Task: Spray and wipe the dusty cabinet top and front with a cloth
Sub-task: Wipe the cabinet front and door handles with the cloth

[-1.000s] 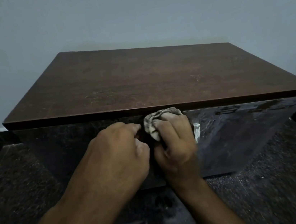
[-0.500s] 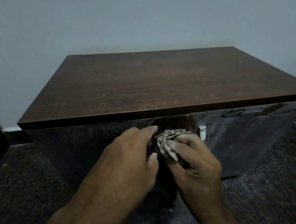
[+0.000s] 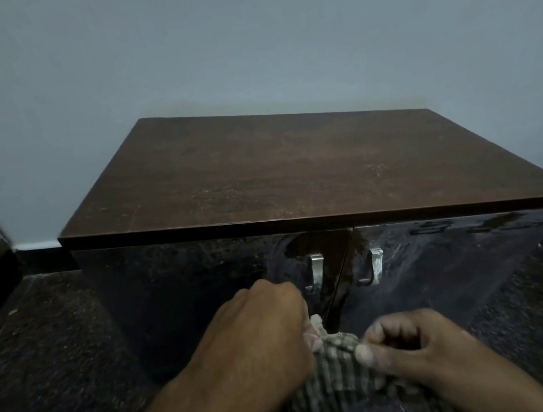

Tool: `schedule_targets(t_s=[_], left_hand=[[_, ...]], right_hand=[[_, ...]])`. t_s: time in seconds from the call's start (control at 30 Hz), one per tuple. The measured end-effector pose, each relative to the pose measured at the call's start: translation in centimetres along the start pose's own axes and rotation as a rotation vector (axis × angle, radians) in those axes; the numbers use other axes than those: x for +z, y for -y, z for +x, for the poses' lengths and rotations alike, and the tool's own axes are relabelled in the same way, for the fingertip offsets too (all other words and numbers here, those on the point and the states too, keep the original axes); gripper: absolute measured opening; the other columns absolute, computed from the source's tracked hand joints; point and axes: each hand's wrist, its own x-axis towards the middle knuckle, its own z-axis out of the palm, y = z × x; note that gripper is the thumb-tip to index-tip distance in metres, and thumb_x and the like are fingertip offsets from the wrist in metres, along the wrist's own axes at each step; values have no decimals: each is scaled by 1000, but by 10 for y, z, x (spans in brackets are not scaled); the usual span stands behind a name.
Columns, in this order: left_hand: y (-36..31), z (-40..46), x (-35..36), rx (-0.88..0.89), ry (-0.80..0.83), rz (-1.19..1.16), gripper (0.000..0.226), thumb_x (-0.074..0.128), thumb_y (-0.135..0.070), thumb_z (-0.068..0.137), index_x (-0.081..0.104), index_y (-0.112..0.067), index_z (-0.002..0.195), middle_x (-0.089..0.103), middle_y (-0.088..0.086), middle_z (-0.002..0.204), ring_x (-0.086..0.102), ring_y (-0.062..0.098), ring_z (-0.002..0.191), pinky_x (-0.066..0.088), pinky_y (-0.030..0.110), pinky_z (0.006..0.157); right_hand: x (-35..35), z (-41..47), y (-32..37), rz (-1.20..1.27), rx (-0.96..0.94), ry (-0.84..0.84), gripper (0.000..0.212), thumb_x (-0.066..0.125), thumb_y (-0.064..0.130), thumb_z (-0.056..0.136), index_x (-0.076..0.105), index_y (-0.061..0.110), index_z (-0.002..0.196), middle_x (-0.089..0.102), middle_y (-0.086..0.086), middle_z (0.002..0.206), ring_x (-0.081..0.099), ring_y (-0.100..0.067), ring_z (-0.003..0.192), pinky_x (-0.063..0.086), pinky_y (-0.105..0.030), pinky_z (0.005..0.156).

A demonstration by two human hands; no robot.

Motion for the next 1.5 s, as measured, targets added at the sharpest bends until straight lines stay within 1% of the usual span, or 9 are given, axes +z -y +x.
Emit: schedule_targets(t_s=[0.17, 0.27, 0.37, 0.57, 0.8, 0.9, 1.07, 1.33, 1.5], left_hand=[[3, -3, 0, -1, 32, -22, 19, 65, -46, 87, 70, -28, 91, 70, -12, 93, 64, 1, 83, 51, 20, 70], [0, -3, 0, -2, -7, -66, 18, 66, -47, 85, 68, -30, 92, 67, -15, 83, 62, 0, 77, 48, 17, 65], [-1, -2, -6, -44, -127, -118, 17, 67, -50, 82, 65, -36, 92, 62, -16, 74, 60, 1, 72, 51, 24, 66], [0, -8, -20, -79, -308, -99, 19, 57, -48, 87, 66, -40, 101, 68, -17, 88, 64, 4, 85, 55, 30, 77], [4, -19, -36, -109, -417, -115, 23, 57, -47, 86, 66, -43, 107, 69, -19, 88, 63, 1, 83, 51, 23, 74], [9, -20, -41, -138, -473, -22, 34, 52, -52, 87, 58, -42, 119, 67, -15, 94, 63, 8, 87, 52, 31, 77], [14, -15, -43, -36, -603, 89, 41, 54, -43, 87, 56, -33, 126, 49, -16, 96, 45, 4, 86, 39, 24, 72], [17, -6, -40, 98, -653, 57, 37, 59, -24, 86, 60, -19, 123, 55, -7, 110, 48, 12, 101, 43, 25, 87], [13, -7, -29, 134, -611, -90, 25, 56, -32, 89, 64, -30, 113, 58, -17, 96, 54, 1, 88, 46, 19, 78]], right_hand=[[-2, -3, 0, 181, -47, 67, 53, 79, 58, 75, 52, 15, 61, 37, -6, 58, 33, -14, 54, 26, -28, 54], [16, -2, 2, 848, -153, 83, 47, 95, 27, 64, 66, -5, 83, 61, -24, 73, 62, -26, 61, 50, -27, 57], [37, 9, 8, 1040, -348, -65, 46, 91, 15, 67, 70, -10, 100, 69, -31, 101, 72, -32, 91, 60, -35, 76], [63, 48, 2, 16, -725, -938, 11, 73, -2, 85, 78, 9, 86, 70, -6, 93, 68, -19, 92, 53, -25, 84], [80, 85, 2, -495, -959, -1170, 14, 72, 2, 90, 73, -7, 100, 54, -7, 111, 56, -24, 104, 48, -31, 97], [82, 88, 13, -658, -1057, -1141, 14, 62, 0, 96, 69, -2, 108, 57, -13, 113, 56, -34, 102, 48, -46, 97], [76, 100, 34, -717, -1025, -1019, 19, 65, 0, 95, 70, -8, 112, 68, -21, 111, 60, -36, 107, 46, -48, 102], [62, 100, 43, -715, -1041, -883, 23, 62, -3, 94, 68, -6, 116, 68, -18, 117, 58, -33, 115, 41, -47, 112], [54, 82, 7, -626, -966, -1126, 17, 56, 0, 98, 71, -8, 103, 68, -24, 103, 58, -39, 100, 45, -38, 98]])
